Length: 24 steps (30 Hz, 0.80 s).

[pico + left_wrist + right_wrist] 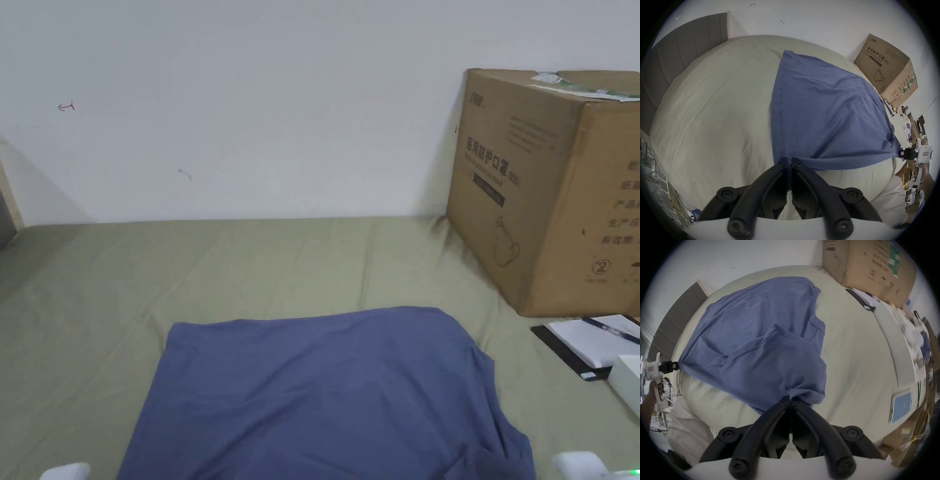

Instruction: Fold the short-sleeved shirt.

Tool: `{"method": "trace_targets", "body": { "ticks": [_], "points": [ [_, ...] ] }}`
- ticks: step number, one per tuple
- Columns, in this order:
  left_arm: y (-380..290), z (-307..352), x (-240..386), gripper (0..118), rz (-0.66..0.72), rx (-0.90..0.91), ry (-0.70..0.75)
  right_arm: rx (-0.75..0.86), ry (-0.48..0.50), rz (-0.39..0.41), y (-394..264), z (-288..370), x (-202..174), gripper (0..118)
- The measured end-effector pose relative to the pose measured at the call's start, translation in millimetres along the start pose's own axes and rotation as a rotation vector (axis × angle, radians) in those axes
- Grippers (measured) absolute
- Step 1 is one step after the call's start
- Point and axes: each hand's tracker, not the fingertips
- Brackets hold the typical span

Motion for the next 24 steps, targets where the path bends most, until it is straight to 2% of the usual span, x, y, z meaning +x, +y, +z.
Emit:
{"method": "trace_targets", "body": {
  "ticks": [10,12,14,15,16,17,18,19,21,24],
  "points": [
    [-50,21,7,2,-0.129,-0.019,0.03,-0.046,-0.065,-0.041,-44,-2,4,0],
    [-52,19,10,2,-0.133,-0.02,0.045,-0.057,-0.105,0.0,-41,-8,-3,1],
    [-52,16,12,5,-0.174,-0.039,0.075,-0.059,-0.136,0.049,-41,-13,-10,8],
    [-53,15,12,18,-0.174,-0.039,0.071,-0.057,-0.15,0.067,-41,-14,-12,15],
    [-53,18,9,50,-0.147,-0.024,0.042,-0.059,-0.159,0.085,-41,-14,-13,30],
    [-50,25,5,82,-0.091,0.019,0.004,-0.044,-0.19,0.101,-40,-8,-14,54],
    [-45,36,2,108,-0.034,0.061,-0.042,-0.005,-0.198,0.105,-40,0,-14,92],
    [-39,48,3,118,0.008,0.099,-0.077,0.025,-0.189,0.101,-39,10,-14,118],
    [-28,81,4,118,0.054,0.211,-0.197,0.157,-0.124,0.064,-36,45,-14,109],
    [-15,130,23,118,0.062,0.356,-0.254,0.323,-0.062,0.014,-37,98,-27,112]
  ]
}}
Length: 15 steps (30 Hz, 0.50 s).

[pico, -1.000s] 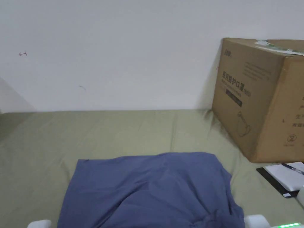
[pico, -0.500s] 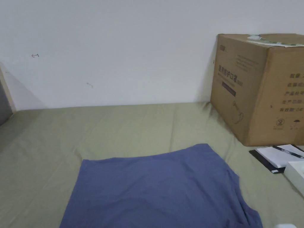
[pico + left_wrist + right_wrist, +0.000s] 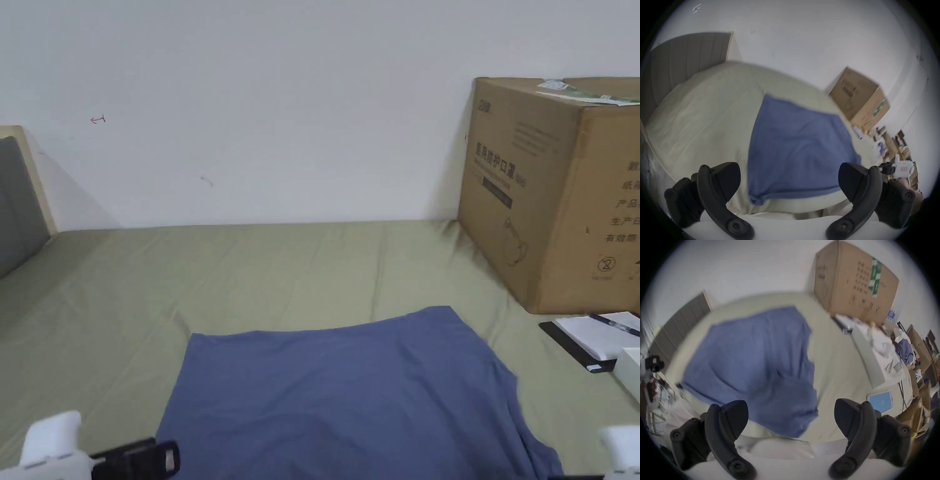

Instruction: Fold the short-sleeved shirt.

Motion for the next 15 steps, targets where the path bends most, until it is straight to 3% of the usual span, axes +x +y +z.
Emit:
{"method": "trace_targets", "body": {
  "ticks": [3,6,9,10,11,12,13,15],
  "points": [
    [12,24,40,118,-0.068,0.147,-0.027,0.25,0.052,-0.066,23,37,-25,114],
    [3,41,75,117,-0.176,0.351,0.009,0.622,0.104,-0.166,18,66,-50,113],
    [-12,47,105,103,-0.256,0.559,0.068,0.835,0.045,-0.144,14,77,-81,107],
    [-17,49,111,80,-0.293,0.62,0.074,0.869,0.016,-0.123,14,75,-90,94],
    [-18,45,118,53,-0.319,0.653,0.119,0.902,-0.015,-0.087,13,75,-100,69],
    [-21,44,124,23,-0.339,0.682,0.173,0.926,-0.054,-0.058,14,75,-108,36],
    [-22,43,126,0,-0.354,0.705,0.202,0.922,-0.082,-0.042,17,75,-113,0],
    [-22,41,129,0,-0.351,0.718,0.187,0.903,-0.022,-0.046,22,78,-117,0]
  ]
}}
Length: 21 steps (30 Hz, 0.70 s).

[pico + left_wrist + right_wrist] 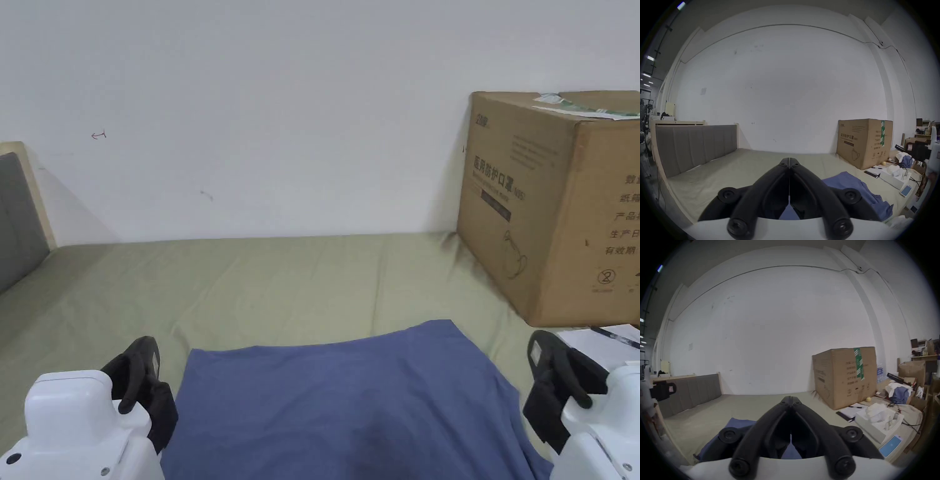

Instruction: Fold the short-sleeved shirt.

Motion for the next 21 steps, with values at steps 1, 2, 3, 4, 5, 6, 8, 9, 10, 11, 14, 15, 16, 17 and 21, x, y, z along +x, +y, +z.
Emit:
{"method": "trace_targets", "body": {
  "ticks": [1,2,3,4,5,6,8,9,10,11,14,15,16,17,21],
  "points": [
    [1,1,0,0,0.013,0.007,0.0,-0.018,0.021,-0.02,2,-2,-2,0],
    [0,1,0,0,0.037,0.008,-0.002,-0.024,-0.005,-0.02,2,-4,-3,0],
    [0,2,1,0,0.044,0.012,0.005,-0.032,-0.017,-0.023,1,-6,-3,0],
    [-1,1,-2,0,0.042,0.008,0.012,-0.035,-0.014,-0.028,2,-6,-1,0],
    [-1,1,-2,0,0.038,-0.001,0.015,-0.04,-0.008,-0.031,3,-7,0,0],
    [-1,0,-2,0,0.032,-0.013,0.016,-0.046,-0.006,-0.028,3,-8,0,0],
    [3,-5,-10,0,0.029,-0.092,-0.023,-0.091,0.002,-0.016,1,-9,1,0],
    [8,-10,-17,0,0.041,-0.146,-0.066,-0.123,0.022,-0.026,2,-9,3,0],
    [12,-20,-26,0,0.043,-0.272,-0.121,-0.153,0.056,-0.035,1,-8,5,0],
    [14,-34,-36,0,0.03,-0.437,-0.15,-0.179,0.085,-0.032,-2,-7,7,0],
    [-16,-68,-69,0,0.037,-1.011,-0.13,-0.303,0.105,0.019,-12,-12,10,0],
    [-34,-69,-81,0,0.042,-1.074,-0.169,-0.339,0.109,0.031,-18,-13,9,0],
    [-49,-65,-88,0,0.009,-1.071,-0.183,-0.38,0.118,0.04,-24,-15,11,0],
    [-64,-67,-94,0,-0.029,-1.085,-0.119,-0.417,0.126,0.047,-31,-17,12,0],
    [-121,-65,-121,2,0.047,-1.187,-0.052,-0.534,0.114,0.065,-56,-20,14,0]
  ]
}}
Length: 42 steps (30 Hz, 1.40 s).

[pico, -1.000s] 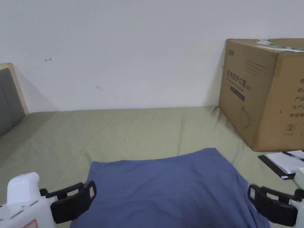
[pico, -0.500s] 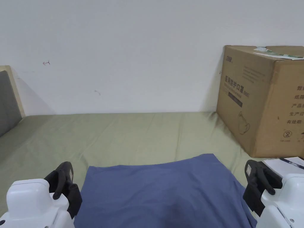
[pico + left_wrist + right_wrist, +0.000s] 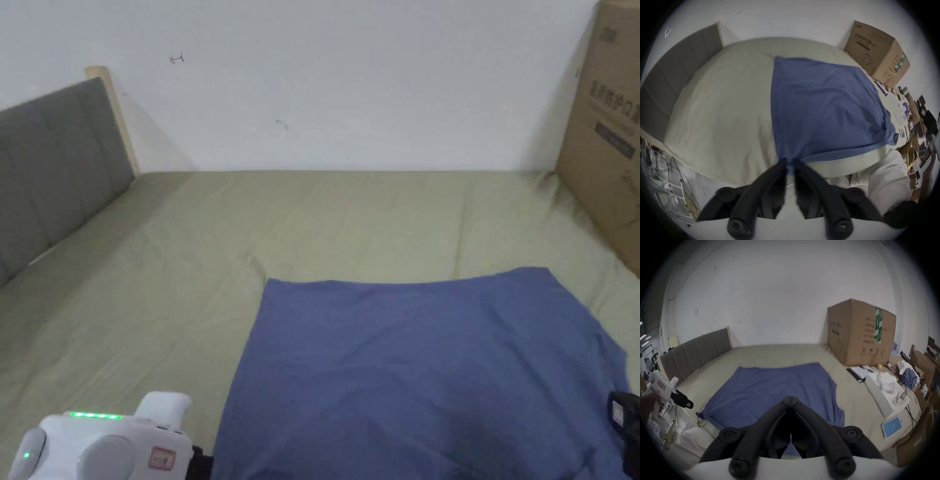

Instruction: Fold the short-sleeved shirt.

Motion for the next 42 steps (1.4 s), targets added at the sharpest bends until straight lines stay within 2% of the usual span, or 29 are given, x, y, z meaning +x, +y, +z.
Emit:
{"method": "trace_targets", "body": {
  "ticks": [1,2,4,5,9,10,12,13,14,15,16,17,18,21,23,25,26,27,29,30,31,33,35,37,38,39,42],
  "points": [
    [-4,-11,-6,21,0.027,0.002,-0.028,-0.019,0.007,-0.012,-3,-2,0,0],
    [-8,-21,-9,50,0.056,-0.006,-0.034,-0.031,0.009,-0.021,-7,-4,0,0],
    [-16,-39,-9,117,0.027,-0.022,-0.032,-0.054,0.019,-0.038,-9,-9,2,0],
    [-18,-45,-8,116,0.005,-0.005,-0.068,-0.062,0.02,-0.037,-8,-11,3,0],
    [-22,-72,-1,115,-0.026,-0.038,-0.02,-0.073,0.007,-0.021,-2,-16,5,0],
    [-21,-76,-1,109,-0.031,-0.047,-0.022,-0.074,0.006,-0.022,-1,-16,6,0],
    [-20,-78,7,75,-0.04,-0.037,-0.011,-0.078,0.003,-0.024,0,-18,8,0],
    [-21,-76,10,68,-0.074,-0.019,0.092,-0.08,-0.001,-0.024,1,-18,9,0],
    [-23,-71,12,57,-0.071,-0.006,0.033,-0.082,-0.002,-0.027,0,-18,10,0],
    [-23,-64,16,38,-0.087,0.014,0.041,-0.085,0.001,-0.033,0,-18,13,0],
    [-26,-59,21,13,-0.102,0.044,0.061,-0.088,0.005,-0.041,-1,-18,18,0],
    [-27,-55,24,3,-0.118,0.067,0.068,-0.084,0.002,-0.043,-2,-17,22,0],
    [-29,-51,25,3,-0.114,0.095,0.015,-0.078,-0.005,-0.044,-3,-16,27,0],
    [-29,-43,27,3,-0.088,0.145,0.014,-0.113,-0.032,-0.076,-7,-21,59,0],
    [-26,-39,25,3,-0.081,0.155,0.009,-0.278,-0.003,-0.156,-12,-33,87,0],
    [-25,-36,26,3,-0.052,0.16,0.003,-0.423,0.07,-0.274,-23,-43,113,0],
    [-24,-33,26,3,-0.026,0.17,-0.007,-0.476,0.078,-0.317,-33,-51,129,8],
    [-24,-31,25,3,0.005,0.177,-0.024,-0.496,0.066,-0.333,-41,-54,136,34],
    [-23,-30,23,3,0.055,0.179,-0.055,-0.568,0.05,-0.327,-56,-62,146,61],
    [-22,-30,23,3,0.067,0.18,-0.06,-0.63,0.025,-0.319,-65,-68,147,79],
    [-22,-27,25,3,0.076,0.178,-0.061,-0.657,0.021,-0.312,-72,-71,149,118],
    [-22,-26,26,3,0.083,0.181,-0.056,-0.618,0.024,-0.3,-80,-73,150,109],
    [-21,-24,28,3,0.081,0.176,-0.048,-0.706,-0.046,-0.279,-94,-84,148,109],
    [-21,-25,31,3,0.068,0.162,-0.034,-0.732,-0.042,-0.261,-101,-91,144,107],
    [-21,-26,34,3,0.055,0.154,-0.021,-0.75,-0.024,-0.252,-100,-93,140,102],
    [-22,-26,34,3,0.046,0.149,-0.012,-0.754,-0.003,-0.241,-100,-94,137,92],
    [-23,-28,39,3,0.029,0.132,0.002,-0.806,-0.068,-0.055,-93,-95,124,61]
  ]
}}
